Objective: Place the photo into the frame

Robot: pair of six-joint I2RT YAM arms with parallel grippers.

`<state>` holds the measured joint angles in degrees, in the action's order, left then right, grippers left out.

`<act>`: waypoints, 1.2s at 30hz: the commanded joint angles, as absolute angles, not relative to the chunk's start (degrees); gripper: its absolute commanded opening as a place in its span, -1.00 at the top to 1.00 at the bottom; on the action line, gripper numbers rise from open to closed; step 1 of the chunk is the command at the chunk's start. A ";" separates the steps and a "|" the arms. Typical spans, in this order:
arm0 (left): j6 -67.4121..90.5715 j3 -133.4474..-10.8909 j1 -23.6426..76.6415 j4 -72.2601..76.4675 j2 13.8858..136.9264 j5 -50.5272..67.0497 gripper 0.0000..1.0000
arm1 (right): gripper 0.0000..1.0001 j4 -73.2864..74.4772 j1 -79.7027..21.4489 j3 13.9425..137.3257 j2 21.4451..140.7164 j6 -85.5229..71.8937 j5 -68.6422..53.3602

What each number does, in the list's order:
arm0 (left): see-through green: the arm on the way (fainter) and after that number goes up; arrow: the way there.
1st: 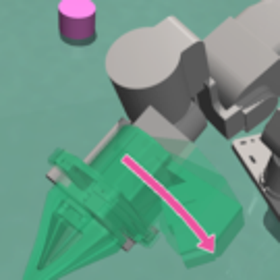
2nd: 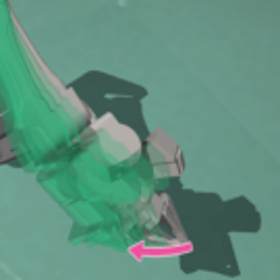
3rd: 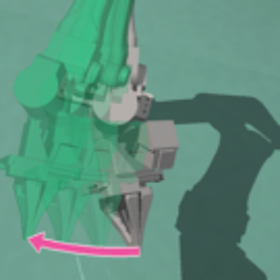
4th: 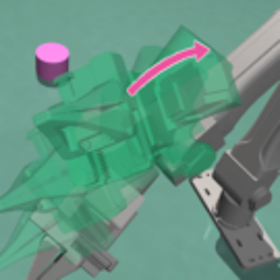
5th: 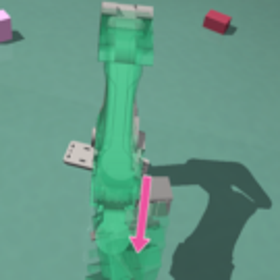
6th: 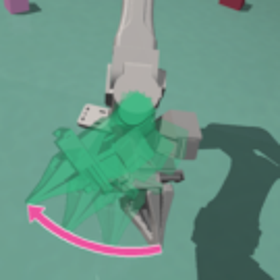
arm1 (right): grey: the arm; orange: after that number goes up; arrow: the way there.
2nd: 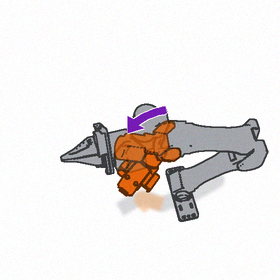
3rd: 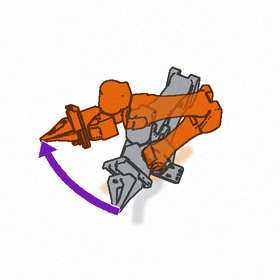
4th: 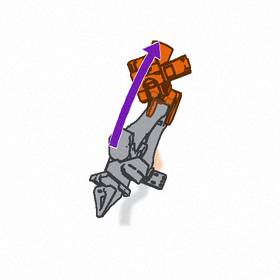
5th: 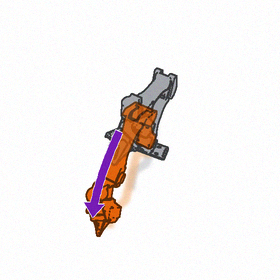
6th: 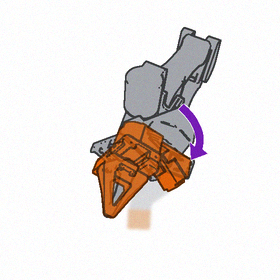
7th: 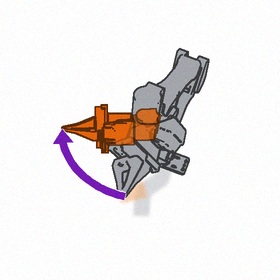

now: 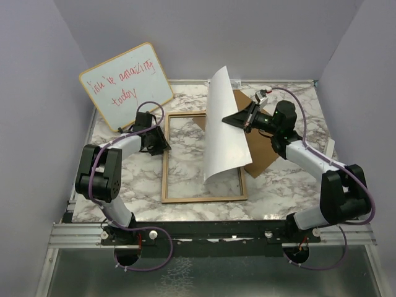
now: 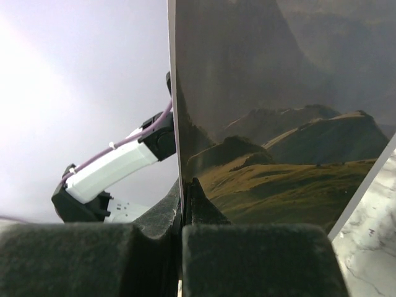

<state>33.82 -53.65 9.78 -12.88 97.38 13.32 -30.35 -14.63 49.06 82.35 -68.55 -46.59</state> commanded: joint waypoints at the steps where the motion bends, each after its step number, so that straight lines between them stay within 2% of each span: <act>1: 33.88 -53.59 10.02 -16.69 95.88 12.51 0.04 | 0.99 -36.51 -18.88 51.89 85.16 -71.11 -47.18; 7: 32.29 -55.13 9.76 -21.61 90.56 7.57 -0.10 | 0.99 -43.97 -22.26 50.85 86.07 -74.06 -45.44; 14: 32.08 -54.16 9.49 -23.25 86.94 -2.65 0.05 | 0.99 -40.42 -22.50 44.54 87.52 -69.90 -38.98; 22: 31.72 -54.58 9.41 -22.96 88.73 -2.82 0.11 | 0.99 -34.01 -22.50 40.28 92.76 -60.38 -33.50; 36: 31.05 -55.04 9.40 -20.63 91.27 -0.09 -0.03 | 0.99 -22.02 -22.50 35.76 87.35 -52.34 -18.79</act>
